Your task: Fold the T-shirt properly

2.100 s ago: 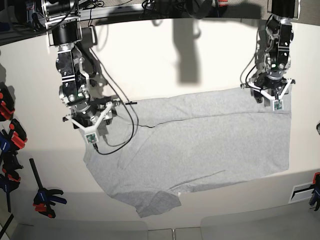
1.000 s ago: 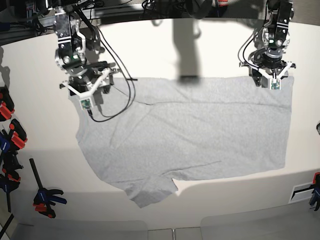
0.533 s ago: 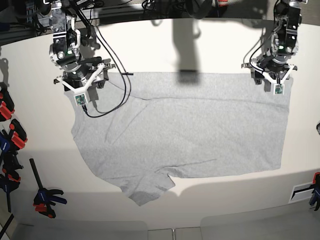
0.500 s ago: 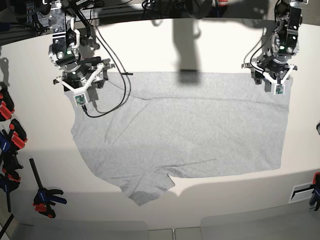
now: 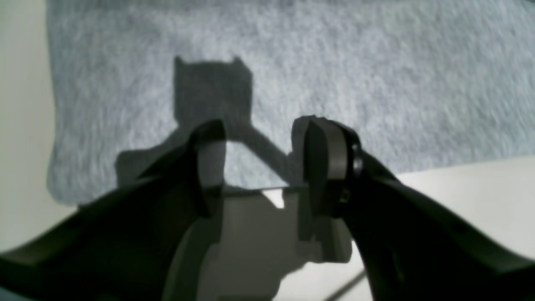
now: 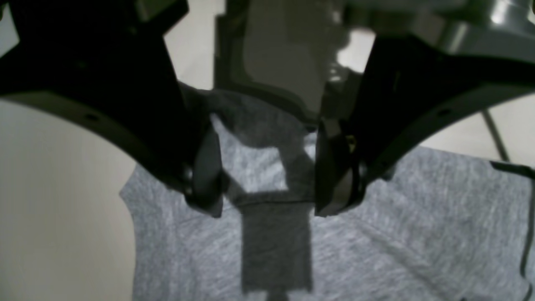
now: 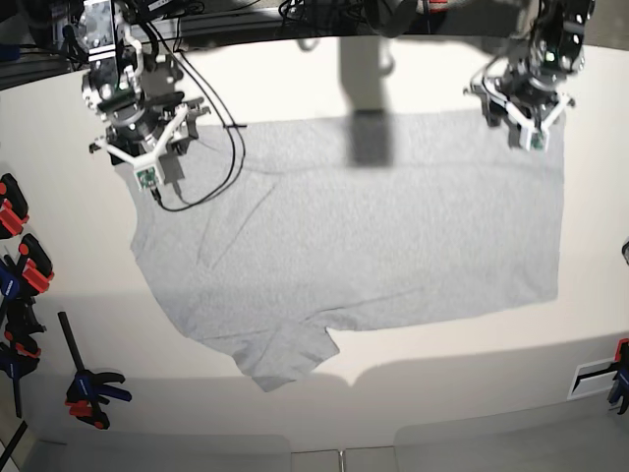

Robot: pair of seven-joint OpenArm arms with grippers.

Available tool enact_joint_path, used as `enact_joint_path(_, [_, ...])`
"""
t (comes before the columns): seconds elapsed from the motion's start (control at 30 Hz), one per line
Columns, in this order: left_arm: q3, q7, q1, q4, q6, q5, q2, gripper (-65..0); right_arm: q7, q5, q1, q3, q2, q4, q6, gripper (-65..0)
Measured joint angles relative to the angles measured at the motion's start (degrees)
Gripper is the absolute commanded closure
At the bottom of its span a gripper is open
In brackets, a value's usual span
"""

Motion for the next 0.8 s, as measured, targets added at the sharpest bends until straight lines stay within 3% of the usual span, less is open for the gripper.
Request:
enact_joint_path(0.2, [0.17, -0.28, 6.82, 4.68, 4.24, 7.98, 1.77, -29.0, -0.94, -3.65, -4.83, -0.02, -0.11, 5.42, 0.22, -34.2])
enact_joint_path(0.47, [0.15, -0.90, 12.81, 7.91, 4.50, 13.68, 4.31, -29.0, -2.25, -4.28, -6.16, -0.02, 0.68, 6.82, 0.17, -34.2])
enact_joint_path(0.8, [-3.58, 0.39, 13.62, 8.00, 4.55, 13.03, 4.76, -29.0, -1.68, -4.26, -10.75, 0.00, 0.70, 7.08, 0.09, -34.2])
